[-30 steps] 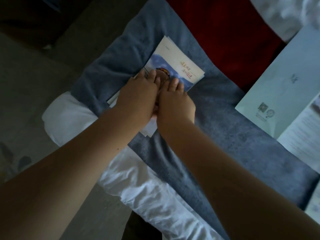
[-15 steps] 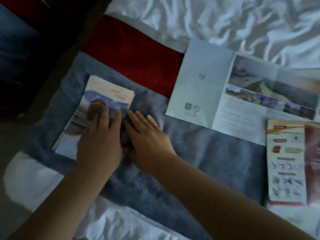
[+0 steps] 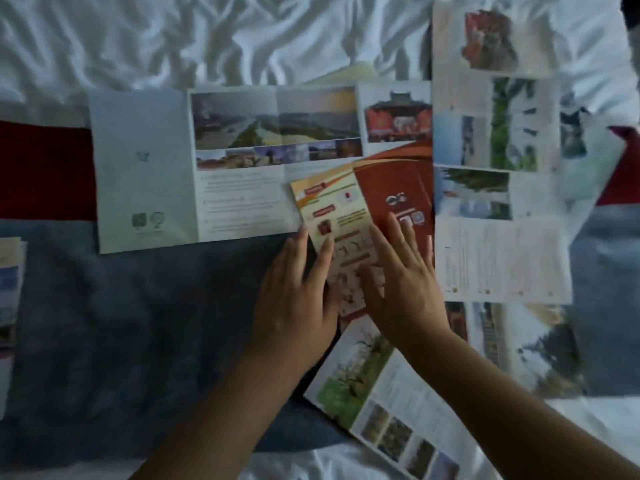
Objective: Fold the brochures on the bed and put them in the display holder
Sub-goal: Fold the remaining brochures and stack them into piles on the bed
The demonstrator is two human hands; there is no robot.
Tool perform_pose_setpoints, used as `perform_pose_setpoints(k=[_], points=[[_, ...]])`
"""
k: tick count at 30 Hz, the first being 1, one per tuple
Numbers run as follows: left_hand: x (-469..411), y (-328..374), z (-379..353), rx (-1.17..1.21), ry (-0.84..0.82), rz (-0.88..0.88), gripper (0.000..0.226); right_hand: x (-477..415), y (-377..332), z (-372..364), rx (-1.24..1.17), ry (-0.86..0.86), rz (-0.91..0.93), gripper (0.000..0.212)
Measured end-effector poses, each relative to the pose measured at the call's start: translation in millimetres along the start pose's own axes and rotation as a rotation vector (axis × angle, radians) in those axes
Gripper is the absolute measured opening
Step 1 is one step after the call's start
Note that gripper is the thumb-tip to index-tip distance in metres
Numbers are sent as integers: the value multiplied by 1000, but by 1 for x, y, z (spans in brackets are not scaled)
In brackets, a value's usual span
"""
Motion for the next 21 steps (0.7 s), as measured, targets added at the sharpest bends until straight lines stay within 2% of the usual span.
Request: perform_pose_setpoints(k=[3, 6, 11, 15, 18, 21], points=[[-12, 27, -19, 110, -15, 89, 70, 14, 48, 4, 70, 12, -116, 68], [-18, 42, -22, 122, 30, 121, 73, 30, 68, -3, 47, -5, -128, 69], [-20, 29, -14, 255, 200, 194, 64, 48, 65, -13, 2, 37, -79, 69], [-18, 7, -2, 226, 301, 191, 60, 52, 48, -22, -25, 11, 3, 65], [-12, -11, 9, 174, 301, 211, 61, 54, 28, -28, -25, -3, 106, 62], [-1, -32, 24, 79, 256, 158, 69, 50, 4, -28, -47, 16, 185, 51]])
Point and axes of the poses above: each hand's wrist, its own x-axis away from the middle knuckle, its own z-axis out of the back of the hand, y = z × x, the point moved 8 cm from there along -x, towards the middle knuckle, and after that the axes turned 9 degrees about y, right-handed, at the moved point
